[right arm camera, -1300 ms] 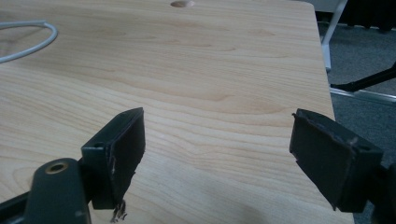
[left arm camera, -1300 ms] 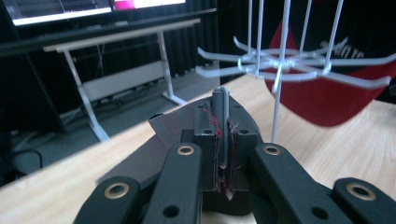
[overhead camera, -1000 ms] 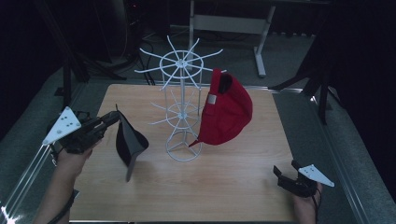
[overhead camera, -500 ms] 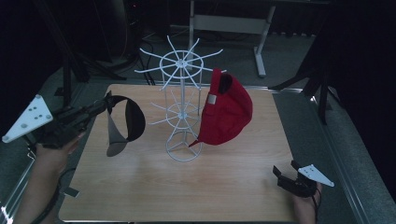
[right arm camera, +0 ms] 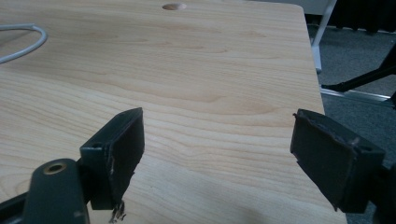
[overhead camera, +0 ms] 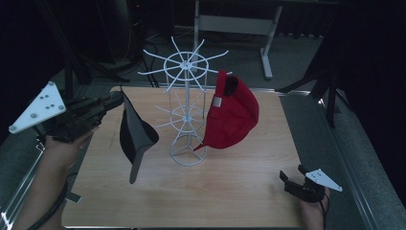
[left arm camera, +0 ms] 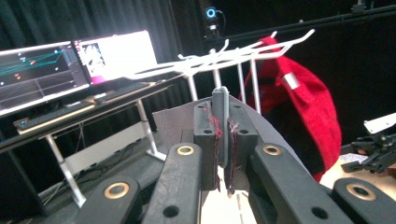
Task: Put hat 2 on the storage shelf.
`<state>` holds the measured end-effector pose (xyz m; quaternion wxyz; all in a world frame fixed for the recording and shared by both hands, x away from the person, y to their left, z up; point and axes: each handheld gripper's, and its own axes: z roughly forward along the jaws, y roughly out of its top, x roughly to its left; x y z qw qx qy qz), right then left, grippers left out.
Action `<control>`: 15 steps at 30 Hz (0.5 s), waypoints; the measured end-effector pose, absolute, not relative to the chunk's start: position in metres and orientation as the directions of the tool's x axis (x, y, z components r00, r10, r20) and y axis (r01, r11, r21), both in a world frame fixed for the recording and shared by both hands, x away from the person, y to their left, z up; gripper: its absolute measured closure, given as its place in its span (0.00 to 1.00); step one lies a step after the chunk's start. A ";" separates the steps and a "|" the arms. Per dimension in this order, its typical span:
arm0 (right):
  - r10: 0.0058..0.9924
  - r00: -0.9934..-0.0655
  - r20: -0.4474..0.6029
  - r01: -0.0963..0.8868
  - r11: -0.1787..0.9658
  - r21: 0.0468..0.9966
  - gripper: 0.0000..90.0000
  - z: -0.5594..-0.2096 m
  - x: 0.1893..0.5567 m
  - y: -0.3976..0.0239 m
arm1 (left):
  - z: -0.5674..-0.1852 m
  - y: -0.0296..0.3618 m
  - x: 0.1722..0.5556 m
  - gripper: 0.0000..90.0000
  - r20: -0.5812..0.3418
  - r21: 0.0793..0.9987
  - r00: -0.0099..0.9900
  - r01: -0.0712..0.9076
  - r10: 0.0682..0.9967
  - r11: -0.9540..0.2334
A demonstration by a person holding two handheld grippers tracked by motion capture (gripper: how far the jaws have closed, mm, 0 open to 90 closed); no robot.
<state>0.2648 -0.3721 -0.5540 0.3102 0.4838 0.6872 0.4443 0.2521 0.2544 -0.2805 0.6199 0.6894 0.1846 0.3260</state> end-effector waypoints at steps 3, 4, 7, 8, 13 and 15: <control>0.940 -0.340 0.003 0.390 0.138 0.911 0.19 -0.554 0.265 -0.372 | -0.272 0.247 0.251 0.95 0.236 0.972 0.733 -0.173 0.638 -0.161; 0.940 -0.341 0.005 0.392 0.137 0.910 0.19 -0.554 0.265 -0.372 | -0.269 0.245 0.251 0.95 0.240 0.971 0.733 -0.177 0.636 -0.163; 0.940 -0.341 0.004 0.391 0.138 0.910 0.19 -0.554 0.265 -0.372 | -0.261 0.240 0.254 0.95 0.242 0.970 0.743 -0.185 0.624 -0.157; 0.940 -0.341 0.005 0.392 0.138 0.909 0.19 -0.554 0.265 -0.372 | -0.258 0.237 0.255 0.95 0.244 0.970 0.746 -0.188 0.620 -0.155; 0.940 -0.341 0.005 0.394 0.138 0.909 0.19 -0.554 0.265 -0.372 | -0.244 0.225 0.260 0.95 0.263 0.965 0.760 -0.203 0.594 -0.167; 0.940 -0.342 0.005 0.394 0.138 0.909 0.19 -0.554 0.265 -0.372 | -0.240 0.220 0.262 0.95 0.273 0.962 0.762 -0.205 0.588 -0.181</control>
